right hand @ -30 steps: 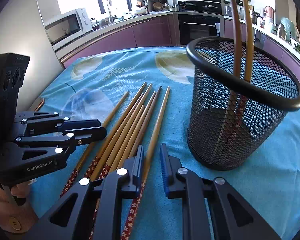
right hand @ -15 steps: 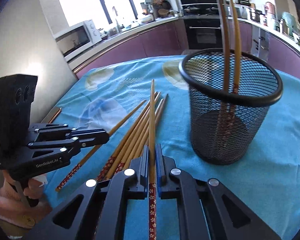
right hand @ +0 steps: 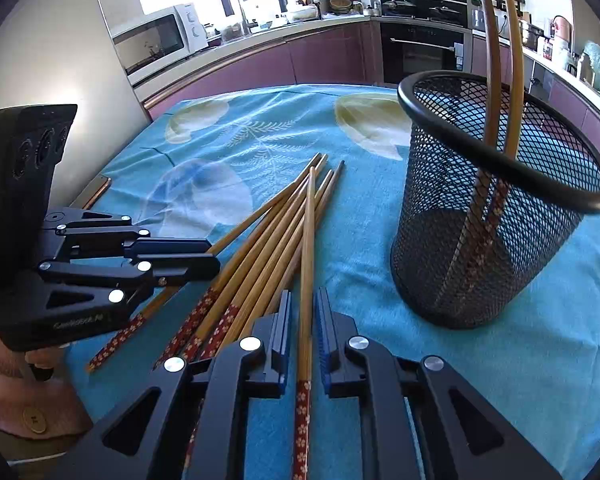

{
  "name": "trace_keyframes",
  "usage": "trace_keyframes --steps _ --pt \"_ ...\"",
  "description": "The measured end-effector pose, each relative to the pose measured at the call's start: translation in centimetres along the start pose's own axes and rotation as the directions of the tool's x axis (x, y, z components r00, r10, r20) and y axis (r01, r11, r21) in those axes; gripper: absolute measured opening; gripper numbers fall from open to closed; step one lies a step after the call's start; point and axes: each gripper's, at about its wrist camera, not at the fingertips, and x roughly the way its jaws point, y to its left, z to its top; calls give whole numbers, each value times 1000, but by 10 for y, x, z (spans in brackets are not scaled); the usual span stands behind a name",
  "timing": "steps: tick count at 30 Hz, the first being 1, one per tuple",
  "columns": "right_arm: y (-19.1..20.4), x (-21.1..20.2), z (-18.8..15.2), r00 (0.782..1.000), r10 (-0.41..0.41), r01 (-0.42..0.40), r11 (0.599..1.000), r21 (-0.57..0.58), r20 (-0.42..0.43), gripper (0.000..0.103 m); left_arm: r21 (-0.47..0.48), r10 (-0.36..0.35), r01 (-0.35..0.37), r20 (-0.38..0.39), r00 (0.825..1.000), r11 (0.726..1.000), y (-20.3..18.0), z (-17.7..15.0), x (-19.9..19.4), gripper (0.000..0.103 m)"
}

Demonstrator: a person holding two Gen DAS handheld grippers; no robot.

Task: Organize utensils
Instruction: 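Grasp one chopstick with the left gripper while the right gripper grasps another, then lift both held chopsticks upright and carry them over the mesh cup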

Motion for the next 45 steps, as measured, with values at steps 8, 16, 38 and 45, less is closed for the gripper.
trace_keyframes --steps 8,16,38,45 --pt "-3 3 4 1000 3 -3 1000 17 17 6 -6 16 -16 3 1000 1000 -1 4 3 9" --pt "-7 -31 6 993 44 -46 999 20 113 6 -18 -4 5 62 998 1000 -5 7 -22 7" --pt "-28 -124 20 922 84 -105 994 36 378 6 84 -227 211 340 913 974 -28 44 -141 7" --pt "-38 -146 37 899 59 -83 996 36 435 6 109 -264 240 407 874 965 -42 78 -151 7"
